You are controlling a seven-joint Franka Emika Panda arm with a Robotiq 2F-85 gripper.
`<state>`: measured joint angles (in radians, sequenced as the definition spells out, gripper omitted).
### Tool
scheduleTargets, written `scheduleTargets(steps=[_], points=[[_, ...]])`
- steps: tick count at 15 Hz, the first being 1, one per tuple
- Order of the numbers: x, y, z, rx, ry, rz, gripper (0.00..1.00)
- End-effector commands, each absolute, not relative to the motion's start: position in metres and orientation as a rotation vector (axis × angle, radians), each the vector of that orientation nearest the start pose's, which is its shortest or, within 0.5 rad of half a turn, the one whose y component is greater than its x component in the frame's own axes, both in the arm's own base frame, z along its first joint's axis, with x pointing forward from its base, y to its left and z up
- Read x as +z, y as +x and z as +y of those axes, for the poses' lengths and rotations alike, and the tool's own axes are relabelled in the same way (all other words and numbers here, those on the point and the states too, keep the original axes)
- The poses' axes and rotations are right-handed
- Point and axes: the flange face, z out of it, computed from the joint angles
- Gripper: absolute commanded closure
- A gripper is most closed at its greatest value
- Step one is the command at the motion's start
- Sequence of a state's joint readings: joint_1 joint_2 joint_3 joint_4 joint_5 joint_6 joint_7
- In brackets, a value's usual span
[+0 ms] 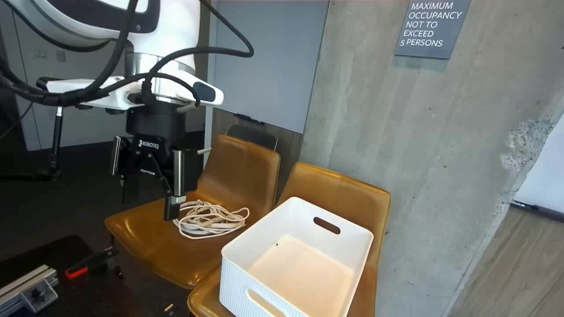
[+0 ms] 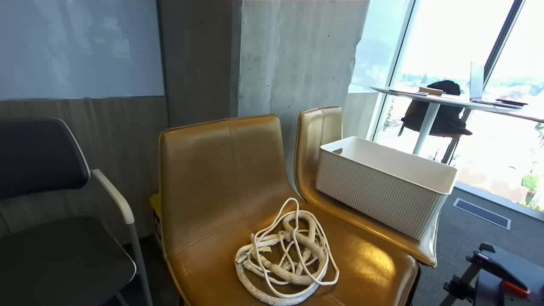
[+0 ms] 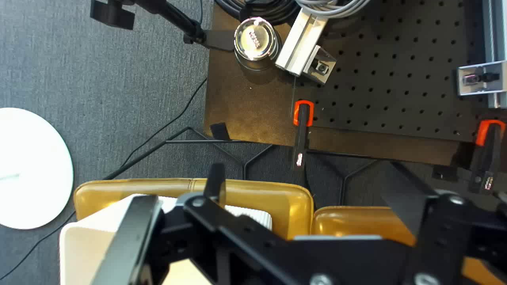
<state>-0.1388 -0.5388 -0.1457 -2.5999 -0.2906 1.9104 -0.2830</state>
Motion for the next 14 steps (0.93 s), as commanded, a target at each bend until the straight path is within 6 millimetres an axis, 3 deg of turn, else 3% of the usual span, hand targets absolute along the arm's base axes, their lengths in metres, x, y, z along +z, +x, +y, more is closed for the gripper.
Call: scheduleTargets(steps=[1, 11, 14], points=[[0.419, 0.34, -0.12, 0.322, -3.261, -0.233, 0.0], [0.419, 0.34, -0.12, 0.322, -3.261, -0.233, 0.0], [0.42, 0.355, -0.096, 0.281, -3.271, -0.285, 0.0]])
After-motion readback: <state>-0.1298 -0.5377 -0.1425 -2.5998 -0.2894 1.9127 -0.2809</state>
